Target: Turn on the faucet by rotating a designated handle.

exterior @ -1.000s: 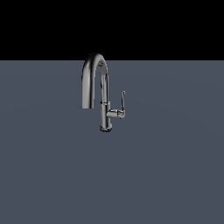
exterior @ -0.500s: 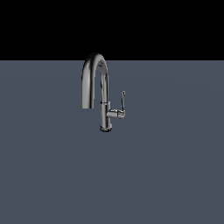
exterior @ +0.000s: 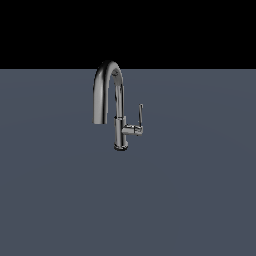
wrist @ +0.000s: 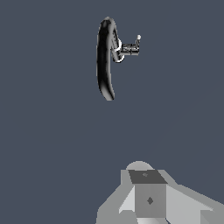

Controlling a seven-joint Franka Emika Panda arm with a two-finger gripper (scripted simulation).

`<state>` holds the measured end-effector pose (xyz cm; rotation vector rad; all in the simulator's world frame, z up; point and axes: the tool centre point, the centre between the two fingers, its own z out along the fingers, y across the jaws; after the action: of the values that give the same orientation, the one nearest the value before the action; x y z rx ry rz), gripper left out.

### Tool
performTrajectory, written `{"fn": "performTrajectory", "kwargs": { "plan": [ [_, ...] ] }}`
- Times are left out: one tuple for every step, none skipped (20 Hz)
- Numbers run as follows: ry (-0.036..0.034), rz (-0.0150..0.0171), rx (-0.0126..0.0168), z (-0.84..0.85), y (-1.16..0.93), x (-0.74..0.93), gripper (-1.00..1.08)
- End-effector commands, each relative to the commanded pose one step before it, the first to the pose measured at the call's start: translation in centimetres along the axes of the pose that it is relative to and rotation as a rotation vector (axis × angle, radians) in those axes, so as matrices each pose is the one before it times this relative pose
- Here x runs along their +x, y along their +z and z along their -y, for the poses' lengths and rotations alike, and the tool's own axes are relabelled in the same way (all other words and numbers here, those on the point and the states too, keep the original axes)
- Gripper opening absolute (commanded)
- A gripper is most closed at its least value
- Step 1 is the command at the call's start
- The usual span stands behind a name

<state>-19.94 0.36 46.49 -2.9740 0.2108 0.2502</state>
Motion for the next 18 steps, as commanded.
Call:
{"fn": "performTrajectory", "kwargs": {
  "plan": [
    [0.04271, 0.0332, 0.04286, 0.068, 0.236, 1.496, -1.0],
    [0.01746, 0.01366, 0.01789, 0.036, 0.087, 0.615, -1.0],
    [0.0176, 0.01377, 0.01806, 0.037, 0.087, 0.62, -1.0],
    [0.01773, 0.01388, 0.01823, 0.037, 0.087, 0.626, -1.0],
    [0.01787, 0.01399, 0.0184, 0.037, 0.088, 0.631, -1.0],
    [0.018, 0.0141, 0.01857, 0.038, 0.088, 0.636, -1.0],
    [0.01813, 0.01421, 0.01874, 0.038, 0.088, 0.641, -1.0],
    [0.01825, 0.01432, 0.0189, 0.039, 0.088, 0.646, -1.0],
    [0.01838, 0.01443, 0.01908, 0.039, 0.089, 0.651, -1.0],
    [0.01851, 0.01454, 0.01925, 0.039, 0.089, 0.656, -1.0],
    [0.01863, 0.01466, 0.01943, 0.039, 0.089, 0.661, -1.0],
    [0.01876, 0.01477, 0.0196, 0.04, 0.089, 0.666, -1.0],
    [0.01889, 0.01489, 0.01978, 0.04, 0.089, 0.671, -1.0],
    [0.01902, 0.01502, 0.01996, 0.04, 0.09, 0.676, -1.0],
    [0.01915, 0.01515, 0.02015, 0.04, 0.09, 0.682, -1.0],
    [0.01929, 0.01528, 0.02034, 0.04, 0.09, 0.687, -1.0],
    [0.01944, 0.01542, 0.02054, 0.04, 0.091, 0.693, -1.0],
    [0.0196, 0.01558, 0.02075, 0.04, 0.091, 0.699, -1.0]
  ]
}}
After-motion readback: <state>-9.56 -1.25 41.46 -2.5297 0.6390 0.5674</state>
